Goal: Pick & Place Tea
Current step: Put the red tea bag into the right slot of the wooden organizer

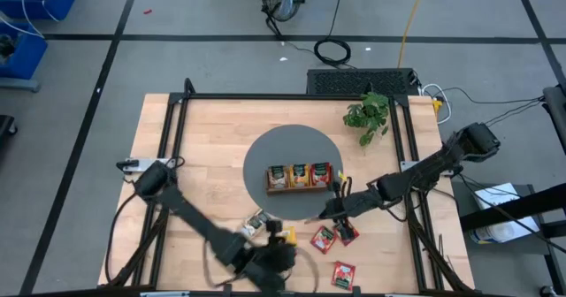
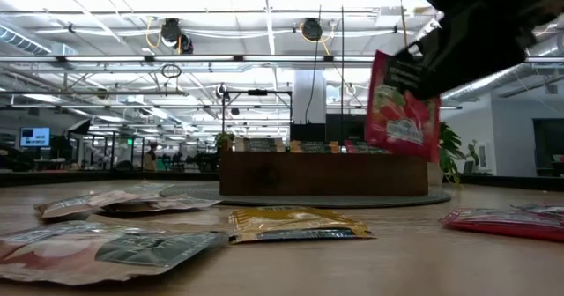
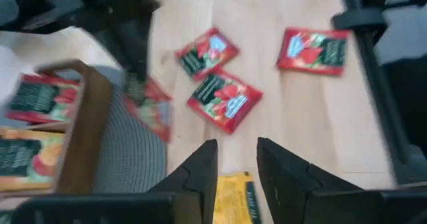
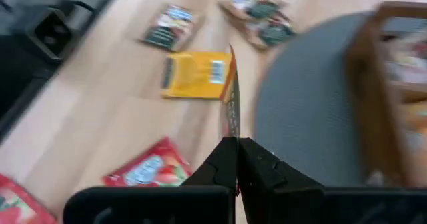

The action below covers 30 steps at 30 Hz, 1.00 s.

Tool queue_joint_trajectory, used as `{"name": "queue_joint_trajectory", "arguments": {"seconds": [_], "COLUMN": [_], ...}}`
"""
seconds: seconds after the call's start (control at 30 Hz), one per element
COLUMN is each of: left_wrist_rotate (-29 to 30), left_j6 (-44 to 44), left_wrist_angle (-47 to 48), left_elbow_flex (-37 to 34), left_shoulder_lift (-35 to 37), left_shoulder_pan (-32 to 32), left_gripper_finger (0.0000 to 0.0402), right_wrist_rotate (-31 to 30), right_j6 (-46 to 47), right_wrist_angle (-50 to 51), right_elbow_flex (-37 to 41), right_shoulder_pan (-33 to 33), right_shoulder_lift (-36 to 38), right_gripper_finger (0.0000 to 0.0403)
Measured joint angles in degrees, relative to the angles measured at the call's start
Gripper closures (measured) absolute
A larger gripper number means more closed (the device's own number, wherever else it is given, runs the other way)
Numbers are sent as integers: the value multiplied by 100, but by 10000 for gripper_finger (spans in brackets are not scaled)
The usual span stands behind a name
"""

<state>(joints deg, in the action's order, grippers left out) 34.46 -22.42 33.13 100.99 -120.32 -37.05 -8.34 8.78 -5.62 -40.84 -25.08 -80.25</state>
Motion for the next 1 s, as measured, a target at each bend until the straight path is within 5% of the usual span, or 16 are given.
{"name": "queue_joint_trajectory", "arguments": {"seconds": [0.2,0.47,1.0], "left_wrist_rotate": [1163,1492,1460], "left_j6": [-64,1022,841], "left_wrist_angle": [65,-1587,-2385], "left_elbow_flex": [-3,-504,-1281], "left_shoulder_lift": [48,-3,-8], "left_shoulder_pan": [-794,-1287,-1316], "left_gripper_finger": [310,372,397], "right_wrist_rotate": [-361,324,1301], "right_j6": [-395,-1255,-1527], "right_wrist_angle": [2640,3870,3249], "right_elbow_flex": [-1237,-2053,-1223], "right_shoulder_pan": [515,1775,2960], "right_shoulder_lift": [155,153,313], "right_gripper_finger": [403,403,403]}}
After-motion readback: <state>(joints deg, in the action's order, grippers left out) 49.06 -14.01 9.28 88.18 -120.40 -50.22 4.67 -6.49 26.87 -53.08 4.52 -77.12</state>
